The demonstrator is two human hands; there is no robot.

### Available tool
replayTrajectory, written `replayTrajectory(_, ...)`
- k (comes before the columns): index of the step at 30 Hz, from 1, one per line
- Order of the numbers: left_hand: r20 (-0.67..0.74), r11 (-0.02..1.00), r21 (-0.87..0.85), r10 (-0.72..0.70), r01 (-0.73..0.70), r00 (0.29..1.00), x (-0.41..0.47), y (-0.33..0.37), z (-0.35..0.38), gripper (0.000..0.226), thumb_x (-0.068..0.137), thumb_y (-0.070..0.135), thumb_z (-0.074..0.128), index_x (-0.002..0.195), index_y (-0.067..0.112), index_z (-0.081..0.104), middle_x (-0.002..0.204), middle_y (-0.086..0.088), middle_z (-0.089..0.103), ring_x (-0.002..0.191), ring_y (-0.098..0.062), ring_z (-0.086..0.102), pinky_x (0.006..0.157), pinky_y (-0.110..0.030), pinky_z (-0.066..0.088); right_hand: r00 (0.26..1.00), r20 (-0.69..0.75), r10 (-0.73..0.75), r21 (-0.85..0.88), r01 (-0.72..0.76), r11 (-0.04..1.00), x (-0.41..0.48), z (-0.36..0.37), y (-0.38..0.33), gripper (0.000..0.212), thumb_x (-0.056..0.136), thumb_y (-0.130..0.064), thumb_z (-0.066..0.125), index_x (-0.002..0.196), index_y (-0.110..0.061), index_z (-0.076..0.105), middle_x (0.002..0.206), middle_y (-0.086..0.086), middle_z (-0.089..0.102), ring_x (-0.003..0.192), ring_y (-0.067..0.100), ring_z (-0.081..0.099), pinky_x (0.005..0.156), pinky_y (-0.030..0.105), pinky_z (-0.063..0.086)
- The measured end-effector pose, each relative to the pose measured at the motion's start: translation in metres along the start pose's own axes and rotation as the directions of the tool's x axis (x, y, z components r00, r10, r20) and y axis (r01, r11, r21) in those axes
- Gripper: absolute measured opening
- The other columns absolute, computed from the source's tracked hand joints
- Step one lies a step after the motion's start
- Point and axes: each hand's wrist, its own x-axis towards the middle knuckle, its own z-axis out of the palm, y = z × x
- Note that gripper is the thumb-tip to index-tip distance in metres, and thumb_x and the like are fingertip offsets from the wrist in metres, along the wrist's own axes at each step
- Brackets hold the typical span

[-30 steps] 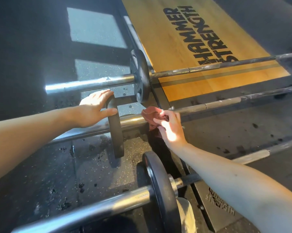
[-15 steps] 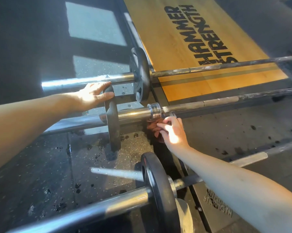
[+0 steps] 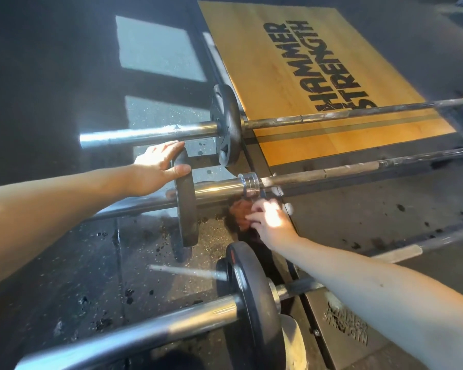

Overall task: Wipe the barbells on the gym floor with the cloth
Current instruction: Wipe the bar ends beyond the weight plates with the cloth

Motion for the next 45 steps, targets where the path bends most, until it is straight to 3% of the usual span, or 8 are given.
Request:
replayTrajectory(6, -0.103, 0.996, 0.076, 0.054, -0.046, 0.993, -0.019, 0.009, 0.014, 0.090, 0.090, 0.081, 0.026, 0.163, 0.033, 0.005, 0.171, 0.005, 0.004, 0.157, -0.028, 0.007, 0.125, -0.056, 0.010, 0.979, 0.182, 0.087, -0.072, -0.075, 0.995, 0.013, -0.076, -0.023, 0.022, 0.092, -0.011, 0.060, 0.099, -0.023, 0.077, 0.122, -0.010, 0.059, 0.113, 0.007, 0.044, 0.096, 0.029, 0.038)
replayTrajectory(14, -0.098, 0.960, -0.247, 0.114, -0.135, 0.989, -0.045, 0.006, 0.028, 0.083, 0.094, 0.071, 0.039, 0.161, 0.042, 0.000, 0.170, 0.013, -0.005, 0.157, -0.027, 0.008, 0.124, -0.059, 0.016, 0.979, 0.203, 0.012, -0.365, 0.065, 0.929, 0.034, -0.115, -0.175, 0.044, 0.097, -0.058, 0.056, 0.072, -0.022, 0.060, 0.071, -0.006, 0.062, 0.076, 0.018, 0.061, 0.070, 0.034, 0.045)
replayTrajectory(17, -0.134, 0.944, -0.297, 0.105, -0.141, 0.985, -0.057, -0.011, 0.026, 0.095, 0.092, 0.066, 0.056, 0.164, 0.027, 0.006, 0.171, 0.003, 0.006, 0.153, -0.025, 0.022, 0.124, -0.052, 0.024, 0.989, 0.132, 0.072, -0.211, -0.043, 0.977, 0.028, -0.087, -0.202, 0.050, 0.081, -0.074, 0.063, 0.102, -0.029, 0.061, 0.100, -0.006, 0.067, 0.096, 0.019, 0.062, 0.073, 0.032, 0.044)
replayTrajectory(19, -0.116, 0.979, -0.162, 0.104, -0.123, 0.988, -0.065, -0.034, 0.031, 0.106, 0.085, 0.065, 0.065, 0.163, 0.023, 0.006, 0.170, -0.001, 0.008, 0.154, -0.026, 0.019, 0.124, -0.048, 0.023, 0.972, 0.216, 0.092, -0.084, -0.075, 0.994, 0.022, -0.066, -0.210, 0.084, 0.079, -0.071, 0.070, 0.149, -0.046, 0.032, 0.150, 0.003, 0.045, 0.113, 0.023, 0.060, 0.083, 0.033, 0.049)
replayTrajectory(23, -0.046, 0.976, 0.216, 0.041, -0.030, 0.998, -0.082, -0.087, 0.050, 0.104, 0.082, 0.049, 0.076, 0.160, 0.031, 0.008, 0.167, -0.001, 0.013, 0.142, -0.029, 0.038, 0.120, -0.045, 0.032, 0.950, 0.311, 0.005, -0.249, 0.077, 0.965, 0.021, -0.039, -0.219, 0.105, 0.088, -0.071, 0.062, 0.155, -0.052, -0.016, 0.166, 0.006, 0.020, 0.137, 0.034, 0.048, 0.105, 0.047, 0.043)
replayTrajectory(31, 0.028, 0.905, 0.408, 0.118, -0.119, 0.993, -0.079, -0.111, 0.049, 0.052, 0.081, 0.044, 0.068, 0.122, 0.033, 0.038, 0.111, 0.009, 0.060, 0.089, -0.013, 0.056, 0.090, -0.035, 0.051, 0.913, 0.398, 0.089, -0.440, 0.105, 0.892, 0.040, -0.024, -0.220, 0.092, 0.094, -0.059, 0.055, 0.162, -0.033, -0.002, 0.103, 0.001, 0.062, 0.094, 0.029, 0.058, 0.076, 0.038, 0.042)
replayTrajectory(36, 0.072, 0.889, 0.445, 0.088, -0.111, 0.994, -0.070, -0.112, 0.051, 0.053, 0.080, 0.041, 0.068, 0.121, 0.031, 0.036, 0.103, 0.006, 0.061, 0.084, -0.018, 0.058, 0.078, -0.041, 0.055, 0.950, 0.293, 0.103, -0.353, 0.008, 0.936, 0.042, -0.019, -0.218, 0.069, 0.093, -0.042, 0.056, 0.155, -0.032, 0.028, 0.103, 0.000, 0.065, 0.095, 0.028, 0.061, 0.074, 0.035, 0.041)
replayTrajectory(45, 0.086, 0.854, 0.507, 0.084, -0.116, 0.993, -0.062, -0.093, 0.037, 0.071, 0.087, 0.033, 0.069, 0.144, 0.029, 0.027, 0.099, 0.009, 0.050, 0.077, -0.016, 0.056, 0.064, -0.029, 0.046, 0.961, 0.253, 0.113, -0.288, -0.037, 0.957, 0.053, -0.024, -0.220, 0.085, 0.089, -0.039, 0.063, 0.159, -0.047, 0.014, 0.098, -0.004, 0.066, 0.091, 0.025, 0.059, 0.079, 0.037, 0.044)
